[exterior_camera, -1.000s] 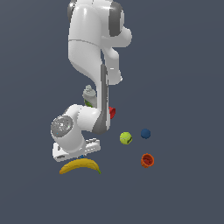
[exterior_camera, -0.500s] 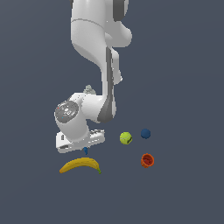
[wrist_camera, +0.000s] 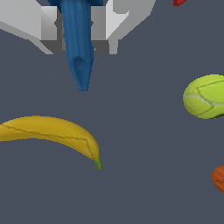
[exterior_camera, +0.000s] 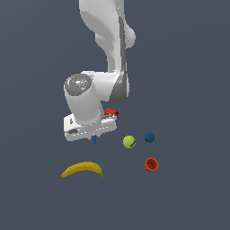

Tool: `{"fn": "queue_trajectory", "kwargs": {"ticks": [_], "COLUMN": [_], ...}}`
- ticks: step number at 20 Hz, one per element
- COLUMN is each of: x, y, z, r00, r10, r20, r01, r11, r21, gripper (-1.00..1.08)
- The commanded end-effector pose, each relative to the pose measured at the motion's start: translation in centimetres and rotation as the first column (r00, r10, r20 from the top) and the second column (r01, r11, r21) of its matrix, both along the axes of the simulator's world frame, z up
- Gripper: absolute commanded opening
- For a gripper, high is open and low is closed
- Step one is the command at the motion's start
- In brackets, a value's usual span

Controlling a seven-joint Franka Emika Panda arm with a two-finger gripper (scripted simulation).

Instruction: Pick up a designated object from a clutter of objects.

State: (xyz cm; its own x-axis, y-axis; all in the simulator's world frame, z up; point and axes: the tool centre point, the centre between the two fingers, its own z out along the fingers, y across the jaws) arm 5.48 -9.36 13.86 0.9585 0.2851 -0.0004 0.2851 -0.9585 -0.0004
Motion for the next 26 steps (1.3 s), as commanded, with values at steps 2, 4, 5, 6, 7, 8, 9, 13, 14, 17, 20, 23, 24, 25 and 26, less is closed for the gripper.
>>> {"fn": "queue_trajectory", "kwargs": {"ticks": [2,4,5,6,7,8,9,13,14,17,20,23,24,25,26], "x": [-1.5,-2.3,-2.7,-3.1,-3.5,-4.0,-4.4,-6.1,-6.6,-7.9,-9.0,-10.0,-10.3,-10.5,-10.7], "y": [1.4,2.3,2.7,3.1,3.5,3.9,4.4,6.1,6.6,7.9,9.2,10.2,10.6,10.9,11.2], "z": [2.8,4.4,5.2,6.0,6.9,7.7,8.6,12.1,13.0,15.8,18.2,20.4,21.0,21.7,22.2], "r00": [1.000,1.000,1.000,1.000,1.000,1.000,1.000,1.000,1.000,1.000,1.000,1.000,1.000,1.000,1.000], "r10": [0.000,0.001,0.001,0.001,0.000,0.000,0.000,0.000,0.000,0.000,0.000,0.000,0.000,0.000,0.000], "r20": [0.000,0.000,0.000,0.000,0.000,0.000,0.000,0.000,0.000,0.000,0.000,0.000,0.000,0.000,0.000], "r01": [0.000,-0.001,-0.001,-0.001,0.000,0.000,0.000,0.000,0.000,0.000,0.000,0.000,0.000,0.000,0.000], "r11": [1.000,1.000,1.000,1.000,1.000,1.000,1.000,1.000,1.000,1.000,1.000,1.000,1.000,1.000,1.000], "r21": [0.000,-0.001,-0.001,-0.001,-0.001,-0.001,-0.001,-0.002,-0.003,-0.003,-0.003,-0.003,-0.003,-0.003,-0.003], "gripper": [-1.00,-1.00,-1.00,-1.00,-1.00,-1.00,-1.00,-1.00,-1.00,-1.00,-1.00,-1.00,-1.00,-1.00,-1.00]}}
